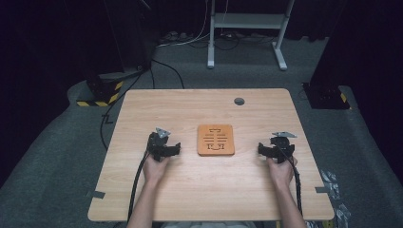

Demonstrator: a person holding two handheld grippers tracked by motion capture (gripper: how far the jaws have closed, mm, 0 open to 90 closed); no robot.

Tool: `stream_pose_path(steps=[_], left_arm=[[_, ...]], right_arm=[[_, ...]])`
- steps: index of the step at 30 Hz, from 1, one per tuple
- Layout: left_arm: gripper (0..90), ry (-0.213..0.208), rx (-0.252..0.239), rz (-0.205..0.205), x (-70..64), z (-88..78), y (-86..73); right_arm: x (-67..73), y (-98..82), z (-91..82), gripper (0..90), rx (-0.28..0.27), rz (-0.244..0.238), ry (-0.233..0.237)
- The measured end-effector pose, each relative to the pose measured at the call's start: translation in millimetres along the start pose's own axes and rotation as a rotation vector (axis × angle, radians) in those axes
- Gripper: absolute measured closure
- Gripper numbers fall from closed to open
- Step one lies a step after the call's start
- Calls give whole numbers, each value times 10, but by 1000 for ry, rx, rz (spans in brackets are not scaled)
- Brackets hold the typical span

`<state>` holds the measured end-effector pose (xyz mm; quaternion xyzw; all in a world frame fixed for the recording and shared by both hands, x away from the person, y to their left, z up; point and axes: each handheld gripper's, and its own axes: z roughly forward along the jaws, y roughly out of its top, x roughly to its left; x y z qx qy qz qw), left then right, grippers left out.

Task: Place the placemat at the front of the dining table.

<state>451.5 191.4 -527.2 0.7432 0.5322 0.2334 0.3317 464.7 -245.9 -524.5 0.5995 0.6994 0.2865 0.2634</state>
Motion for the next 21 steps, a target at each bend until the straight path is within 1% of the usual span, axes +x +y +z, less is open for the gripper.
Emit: stream_pose_path(steps=[3, 9, 11, 12, 14, 16, 21], left_arm=[[222, -2, 0, -1, 0, 1, 0], [223, -3, 0, 2, 4, 7, 6], [223, -4, -1, -1, 3, 9, 6], [222, -3, 0, 2, 4, 8, 7], [223, -3, -1, 1, 3, 8, 6], [223, -4, -1, -1, 2, 9, 6], [223, -4, -1, 1, 4, 9, 7]], right_arm=[[-6, -1, 0, 114, -1, -8, 0], [-6, 0, 0, 117, 0, -5, 4], [-8, -4, -6, 135, -4, -11, 8], [4, -15, -25, 158, -5, -11, 13], [12, -20, -27, 166, -10, -10, 9], [25, -29, -41, 223, -22, -26, 17], [43, -35, -52, 248, -27, -28, 17]])
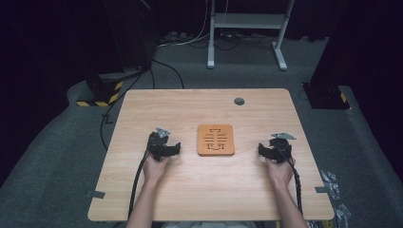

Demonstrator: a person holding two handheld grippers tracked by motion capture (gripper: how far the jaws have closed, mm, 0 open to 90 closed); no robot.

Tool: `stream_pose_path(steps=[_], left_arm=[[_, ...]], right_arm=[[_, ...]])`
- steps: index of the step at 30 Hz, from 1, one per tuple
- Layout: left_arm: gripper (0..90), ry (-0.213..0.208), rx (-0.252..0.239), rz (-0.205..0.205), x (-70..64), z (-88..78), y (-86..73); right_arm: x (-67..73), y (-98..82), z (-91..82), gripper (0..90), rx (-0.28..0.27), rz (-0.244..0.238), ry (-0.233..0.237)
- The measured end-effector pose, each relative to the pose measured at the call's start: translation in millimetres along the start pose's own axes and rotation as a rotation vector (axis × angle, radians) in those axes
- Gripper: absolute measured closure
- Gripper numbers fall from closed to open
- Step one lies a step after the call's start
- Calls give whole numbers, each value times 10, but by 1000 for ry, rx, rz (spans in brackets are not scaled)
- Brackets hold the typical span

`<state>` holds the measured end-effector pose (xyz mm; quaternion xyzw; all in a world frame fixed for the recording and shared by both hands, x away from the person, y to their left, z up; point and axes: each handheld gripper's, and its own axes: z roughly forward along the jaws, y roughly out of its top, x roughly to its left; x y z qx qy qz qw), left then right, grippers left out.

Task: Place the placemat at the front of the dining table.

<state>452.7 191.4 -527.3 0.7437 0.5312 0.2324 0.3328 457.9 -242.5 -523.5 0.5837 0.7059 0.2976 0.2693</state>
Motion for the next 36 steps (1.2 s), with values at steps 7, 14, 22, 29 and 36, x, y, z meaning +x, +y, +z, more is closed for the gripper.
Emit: stream_pose_path(steps=[7, 14, 22, 29, 36], left_arm=[[223, 0, 0, 1, 1, 0, 1], [223, 0, 0, 0, 2, 0, 1], [224, -1, -1, 0, 3, 0, 0], [224, -1, -1, 0, 3, 0, 0], [224, 0, -1, 0, 2, 0, 0]], right_arm=[[5, -19, -68, 287, -38, 22, 21], [20, -7, -67, 280, -43, 8, 46], [77, 62, -110, 309, -59, 5, 65], [44, 84, -134, 310, -65, 19, 102], [34, 96, -166, 311, -73, 31, 129]])
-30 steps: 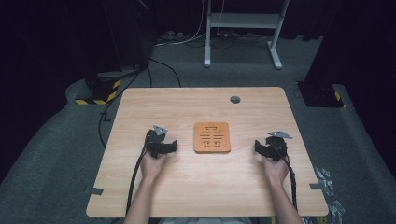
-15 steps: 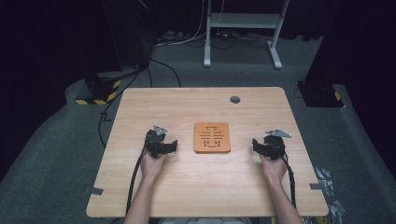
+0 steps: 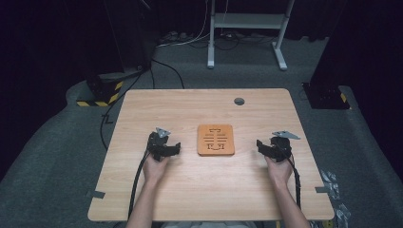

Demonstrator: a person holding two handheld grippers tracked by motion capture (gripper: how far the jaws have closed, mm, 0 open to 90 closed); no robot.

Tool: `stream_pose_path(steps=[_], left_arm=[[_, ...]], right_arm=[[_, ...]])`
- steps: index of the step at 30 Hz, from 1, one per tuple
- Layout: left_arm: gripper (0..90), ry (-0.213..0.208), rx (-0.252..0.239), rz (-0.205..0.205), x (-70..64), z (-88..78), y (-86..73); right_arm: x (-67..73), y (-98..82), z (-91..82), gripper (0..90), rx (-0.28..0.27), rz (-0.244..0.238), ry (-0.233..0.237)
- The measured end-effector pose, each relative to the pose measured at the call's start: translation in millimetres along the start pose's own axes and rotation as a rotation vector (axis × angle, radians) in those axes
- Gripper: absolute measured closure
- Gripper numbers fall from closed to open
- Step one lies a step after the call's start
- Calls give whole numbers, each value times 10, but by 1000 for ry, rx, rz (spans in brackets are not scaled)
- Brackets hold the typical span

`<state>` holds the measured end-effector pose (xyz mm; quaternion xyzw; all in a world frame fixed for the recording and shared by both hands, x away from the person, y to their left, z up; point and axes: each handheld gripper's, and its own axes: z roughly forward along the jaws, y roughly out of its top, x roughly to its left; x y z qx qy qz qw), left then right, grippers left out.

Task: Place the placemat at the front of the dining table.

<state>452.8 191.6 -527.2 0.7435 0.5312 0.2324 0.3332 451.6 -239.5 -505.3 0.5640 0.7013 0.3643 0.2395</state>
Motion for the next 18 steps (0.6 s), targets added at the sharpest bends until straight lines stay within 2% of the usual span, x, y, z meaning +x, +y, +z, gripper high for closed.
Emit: stream_pose_path(steps=[5, 18], left_arm=[[224, 0, 0, 0, 0, 0, 0], [224, 0, 0, 0, 0, 0, 0]], right_arm=[[23, 36, -7, 307, -1, -5, 12], [235, 264, 12, 307, 3, -65, 51]])
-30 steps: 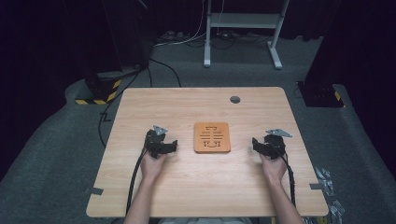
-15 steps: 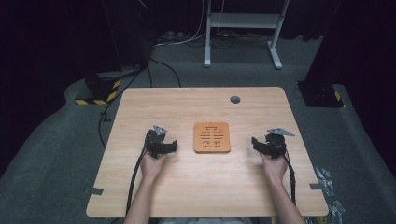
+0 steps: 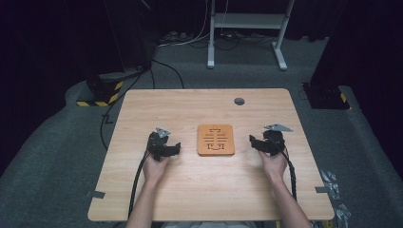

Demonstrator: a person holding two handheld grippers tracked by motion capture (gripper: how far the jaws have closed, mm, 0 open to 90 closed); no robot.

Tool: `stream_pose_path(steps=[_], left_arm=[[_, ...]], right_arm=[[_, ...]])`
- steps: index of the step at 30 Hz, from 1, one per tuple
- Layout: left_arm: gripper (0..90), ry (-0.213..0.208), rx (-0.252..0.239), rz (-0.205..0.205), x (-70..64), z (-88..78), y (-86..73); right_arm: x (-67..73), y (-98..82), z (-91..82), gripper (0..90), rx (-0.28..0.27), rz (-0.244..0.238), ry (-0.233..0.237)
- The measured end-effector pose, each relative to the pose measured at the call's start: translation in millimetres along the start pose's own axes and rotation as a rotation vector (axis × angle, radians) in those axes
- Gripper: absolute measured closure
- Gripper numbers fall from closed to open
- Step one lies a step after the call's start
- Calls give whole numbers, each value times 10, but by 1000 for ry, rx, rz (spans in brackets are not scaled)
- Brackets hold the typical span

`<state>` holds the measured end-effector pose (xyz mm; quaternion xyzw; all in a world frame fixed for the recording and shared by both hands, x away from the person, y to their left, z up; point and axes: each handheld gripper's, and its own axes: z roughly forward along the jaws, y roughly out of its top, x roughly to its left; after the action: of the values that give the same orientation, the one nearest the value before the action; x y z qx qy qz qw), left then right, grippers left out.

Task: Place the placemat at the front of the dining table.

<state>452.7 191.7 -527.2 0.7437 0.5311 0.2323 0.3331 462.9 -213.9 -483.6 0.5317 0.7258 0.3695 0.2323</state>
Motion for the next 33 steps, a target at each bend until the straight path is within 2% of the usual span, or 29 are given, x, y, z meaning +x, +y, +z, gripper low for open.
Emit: stream_pose_path(steps=[9, 17, 20, 22, 27, 33], left_arm=[[224, 0, 0, 0, 0, 0, 0], [224, 0, 0, 0, 0, 0, 0], [224, 0, 0, 0, 0, 0, 0], [224, 1, 1, 1, -1, -1, 0], [224, 1, 1, 1, -1, -1, 0], [224, 1, 1, 1, -2, -1, 0]], right_arm=[[137, 128, 58, 303, 4, -41, 16], [235, 200, 125, 299, 8, -54, 23], [279, 228, 180, 259, 22, -61, 25], [297, 233, 221, 216, 20, -53, 10], [350, 217, 330, 213, 61, -53, 24], [320, 168, 460, 215, 99, -35, 21]])
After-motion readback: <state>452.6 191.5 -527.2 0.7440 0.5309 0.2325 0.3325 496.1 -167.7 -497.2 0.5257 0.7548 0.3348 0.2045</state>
